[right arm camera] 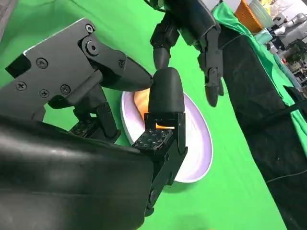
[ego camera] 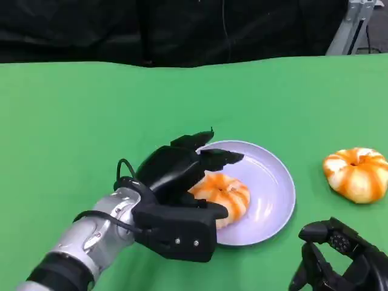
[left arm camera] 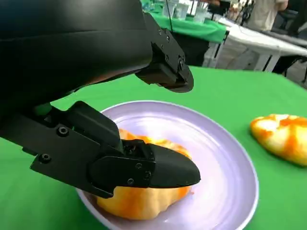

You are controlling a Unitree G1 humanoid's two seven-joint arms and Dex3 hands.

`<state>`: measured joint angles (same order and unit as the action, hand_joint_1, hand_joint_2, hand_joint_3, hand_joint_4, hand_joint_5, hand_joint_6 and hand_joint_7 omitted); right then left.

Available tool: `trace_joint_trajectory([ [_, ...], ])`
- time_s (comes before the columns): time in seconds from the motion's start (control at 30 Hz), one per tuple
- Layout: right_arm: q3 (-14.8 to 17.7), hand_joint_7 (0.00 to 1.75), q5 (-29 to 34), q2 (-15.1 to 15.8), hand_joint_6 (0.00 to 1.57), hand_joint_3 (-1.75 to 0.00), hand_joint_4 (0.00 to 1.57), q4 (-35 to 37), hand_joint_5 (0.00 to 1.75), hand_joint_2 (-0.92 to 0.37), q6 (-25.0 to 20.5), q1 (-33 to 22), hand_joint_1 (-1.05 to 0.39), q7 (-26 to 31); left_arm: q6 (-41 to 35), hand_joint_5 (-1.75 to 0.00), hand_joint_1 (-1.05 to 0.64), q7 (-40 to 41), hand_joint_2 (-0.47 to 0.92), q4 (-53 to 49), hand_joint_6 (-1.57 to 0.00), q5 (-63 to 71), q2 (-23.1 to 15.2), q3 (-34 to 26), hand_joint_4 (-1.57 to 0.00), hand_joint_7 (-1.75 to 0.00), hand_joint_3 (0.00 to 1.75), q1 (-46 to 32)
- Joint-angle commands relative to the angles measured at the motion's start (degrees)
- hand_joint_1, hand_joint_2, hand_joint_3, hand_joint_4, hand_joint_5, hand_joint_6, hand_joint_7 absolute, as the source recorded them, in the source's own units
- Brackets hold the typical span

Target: Grasp the bread from the table and place it into the plate.

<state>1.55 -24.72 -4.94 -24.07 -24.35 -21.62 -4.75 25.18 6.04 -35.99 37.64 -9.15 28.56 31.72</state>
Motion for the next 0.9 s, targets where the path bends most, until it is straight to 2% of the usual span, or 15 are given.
trace_joint_trajectory([
  [0.03, 0.2, 1.33, -0.1, 0.4, 0.86, -1.10, 0.93, -0.6, 1.58, -0.52, 0.5, -0.2, -0.17, 0.0, -0.4, -0.02, -0.72, -1.1, 0.92, 4.9, -0.46, -2.5, -1.5, -2.3, -0.10, -0.02, 0.37, -3.3],
  [0.1, 0.2, 1.34, 0.0, 0.4, 0.86, -1.10, 0.93, -0.6, 1.58, -0.52, 0.5, -0.2, -0.17, 0.0, -1.0, -0.03, -0.60, -1.8, 0.92, 7.8, -0.50, -4.3, -1.4, -3.5, -0.13, -0.03, 0.33, -5.3],
  [0.17, 0.2, 1.34, -0.1, 0.4, 0.86, -1.10, 0.93, -0.4, 1.58, -0.52, 0.8, -0.2, -0.17, -0.2, -1.8, -0.08, -0.37, -2.7, 0.92, 10.8, -0.59, -7.8, -0.4, -5.5, -0.25, -0.06, 0.30, -7.9],
  [0.23, 0.3, 1.35, -0.2, 0.3, 0.85, -1.10, 0.93, -0.4, 1.58, -0.52, 1.0, -0.2, -0.17, -0.3, -2.3, -0.13, -0.23, -4.2, 0.92, 13.4, -0.66, -12.4, 0.8, -7.5, -0.37, -0.08, 0.31, -10.1],
  [0.3, 0.3, 1.34, -0.2, 0.5, 0.86, -1.10, 0.94, -0.3, 1.57, -0.51, 0.9, -0.2, -0.17, -0.4, -2.7, -0.16, -0.02, -8.2, 0.90, 16.1, -0.85, -20.2, 1.9, -9.9, -0.69, -0.08, 0.50, -12.6],
  [0.33, 0.3, 1.34, -0.2, 0.6, 0.87, -1.10, 0.95, -0.5, 1.56, -0.51, 0.6, -0.3, -0.17, -0.2, -3.0, -0.14, 0.02, -10.3, 0.86, 17.9, -0.91, -23.1, 1.6, -10.9, -0.79, -0.07, 0.61, -13.9],
  [0.4, 0.3, 1.33, -0.1, 0.7, 0.87, -1.11, 0.95, -0.7, 1.55, -0.51, 0.4, -0.3, -0.17, -0.2, -3.3, -0.19, 0.06, -13.3, 0.72, 20.8, -1.15, -26.2, 0.7, -12.0, -1.05, -0.12, 0.92, -15.7],
  [0.43, 0.4, 1.33, -0.2, 0.7, 0.87, -1.11, 0.95, -0.8, 1.55, -0.51, 0.3, -0.3, -0.17, -0.1, -2.7, -0.29, 0.06, -14.5, 0.67, 22.0, -1.22, -27.4, 0.2, -12.6, -1.14, -0.17, 1.02, -16.8],
  [0.47, 0.4, 1.33, -0.2, 0.7, 0.87, -1.11, 0.96, -0.9, 1.55, -0.51, 0.2, -0.3, -0.17, 0.0, -1.4, -0.62, 0.03, -15.4, 0.59, 22.8, -1.26, -28.5, -0.3, -13.1, -1.13, -0.31, 1.16, -17.8],
  [0.5, 0.4, 1.33, -0.3, 0.7, 0.87, -1.11, 0.96, -1.0, 1.55, -0.51, 0.1, -0.3, -0.17, 0.0, -0.6, -0.98, 0.00, -16.5, 0.52, 23.6, -1.19, -29.8, -0.7, -13.7, -1.08, -0.63, 1.28, -18.8],
  [0.53, 0.5, 1.33, -0.3, 0.7, 0.87, -1.11, 0.96, -1.0, 1.55, -0.51, 0.0, -0.3, -0.17, 0.1, -0.4, -1.29, -0.03, -17.6, 0.46, 24.5, -1.04, -31.4, -0.8, -14.2, -1.03, -1.05, 1.40, -19.9],
  [0.57, 0.4, 1.33, -0.2, 0.7, 0.87, -1.11, 0.96, -1.2, 1.55, -0.51, -0.2, -0.3, -0.17, 0.3, -0.8, -1.43, -0.05, -19.1, 0.42, 25.7, -0.98, -33.9, -0.7, -14.9, -1.02, -1.26, 1.46, -21.1],
  [0.63, 0.4, 1.33, -0.1, 0.6, 0.88, -1.11, 0.96, -1.5, 1.55, -0.51, -0.6, -0.3, -0.17, 0.9, -4.4, -1.66, -0.07, -22.6, 0.35, 28.8, -0.88, -40.7, -0.2, -16.3, -0.98, -1.53, 1.57, -24.1],
  [0.73, 0.3, 1.32, -0.1, 0.8, 0.87, -1.11, 0.95, -1.4, 1.56, -0.51, -0.5, -0.4, -0.16, 0.7, -14.1, -1.74, -0.08, -26.6, 0.34, 35.7, -0.85, -49.9, -0.6, -18.1, -0.97, -1.65, 1.58, -28.7],
  [0.9, 0.3, 1.33, -0.1, 0.8, 0.86, -1.11, 0.94, -1.2, 1.57, -0.52, -0.4, -0.1, -0.17, 0.7, -26.3, -1.75, -0.07, -34.1, 0.40, 41.9, -0.84, -63.9, -2.5, -22.7, -0.98, -1.71, 1.57, -34.4],
])
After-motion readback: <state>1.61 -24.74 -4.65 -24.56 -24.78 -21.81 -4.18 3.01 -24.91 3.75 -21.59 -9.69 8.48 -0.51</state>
